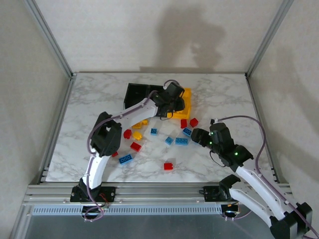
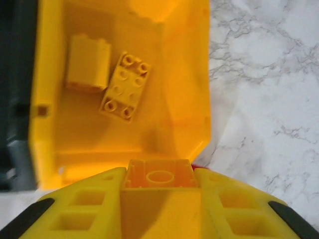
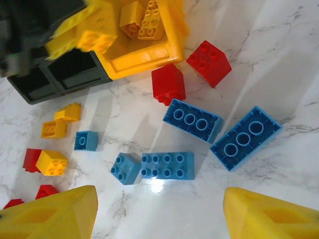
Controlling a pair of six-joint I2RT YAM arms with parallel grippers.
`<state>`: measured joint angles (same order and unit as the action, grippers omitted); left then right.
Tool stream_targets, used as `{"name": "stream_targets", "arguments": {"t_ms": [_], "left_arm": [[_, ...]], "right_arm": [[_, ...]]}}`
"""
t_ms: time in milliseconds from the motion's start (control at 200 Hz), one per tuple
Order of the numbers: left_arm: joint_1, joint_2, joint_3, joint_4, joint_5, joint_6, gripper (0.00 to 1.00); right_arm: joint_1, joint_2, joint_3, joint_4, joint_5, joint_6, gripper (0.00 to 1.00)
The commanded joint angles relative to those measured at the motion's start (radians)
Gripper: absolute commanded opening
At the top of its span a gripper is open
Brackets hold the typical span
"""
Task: Sort the legos into containers by color
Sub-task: Place the lego in the container.
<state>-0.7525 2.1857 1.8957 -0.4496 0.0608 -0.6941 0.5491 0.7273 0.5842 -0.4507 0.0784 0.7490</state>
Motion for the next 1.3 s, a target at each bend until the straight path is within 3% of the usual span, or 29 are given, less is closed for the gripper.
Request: {"name": "stream_targets", "arguments": {"t_ms": [0, 125, 396, 571, 686, 1001, 1126, 1297], "left_arm": [[-0.007, 0.094, 0.129, -0.059, 0.034, 0.045, 0.13], [-0.007, 0.18, 0.243, -0.103, 0.027, 0.047, 0.13], [-0.006, 0.244, 0.299, -0.127, -0.017, 0.045, 0.16], [-0.007, 0.239, 0.306, -0.126, -0.039, 0.051, 0.27], [-0.005, 0.238, 0.317, -0.135, -0.047, 0.055, 0.43], [-0.008, 0.172, 0.31, -0.127, -0.036, 0.071, 0.49], [-0.016, 0.054, 0.2, -0.1, -0.035, 0.083, 0.5], [-0.021, -0.22, -0.149, 0.025, -0.035, 0.095, 0.54]], "right_arm": [[-0.006, -0.032, 0.002, -0.045, 0.01, 0.03, 0.67], [-0.006, -0.065, 0.014, -0.076, 0.024, 0.032, 0.67], [-0.006, -0.087, 0.02, -0.097, 0.04, 0.028, 0.69], [-0.006, -0.075, 0.025, -0.094, 0.044, 0.026, 0.69], [-0.006, -0.072, 0.025, -0.092, 0.046, 0.025, 0.69], [-0.006, -0.066, 0.039, -0.091, 0.04, 0.012, 0.69], [-0.006, -0.062, 0.049, -0.08, 0.03, -0.01, 0.7], [-0.006, -0.035, 0.059, -0.04, -0.019, -0.05, 0.7]]}}
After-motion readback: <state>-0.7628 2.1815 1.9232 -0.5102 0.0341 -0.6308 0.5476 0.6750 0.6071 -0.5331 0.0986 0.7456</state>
